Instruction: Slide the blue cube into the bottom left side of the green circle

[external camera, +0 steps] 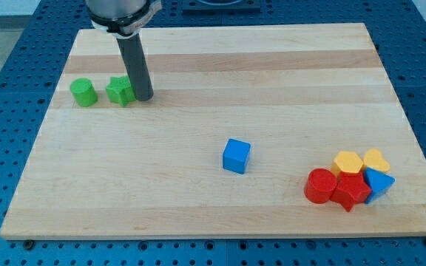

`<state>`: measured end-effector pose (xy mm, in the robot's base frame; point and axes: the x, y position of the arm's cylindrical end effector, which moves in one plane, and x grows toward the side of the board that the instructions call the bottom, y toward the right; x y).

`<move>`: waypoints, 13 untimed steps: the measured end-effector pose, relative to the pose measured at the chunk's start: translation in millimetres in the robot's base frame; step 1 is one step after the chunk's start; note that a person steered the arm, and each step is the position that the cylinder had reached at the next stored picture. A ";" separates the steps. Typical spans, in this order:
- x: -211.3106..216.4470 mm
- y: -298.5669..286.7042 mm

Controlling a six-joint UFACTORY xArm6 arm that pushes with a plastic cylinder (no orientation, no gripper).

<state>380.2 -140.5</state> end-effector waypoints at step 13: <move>121.4 53.3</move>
<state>501.6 -87.1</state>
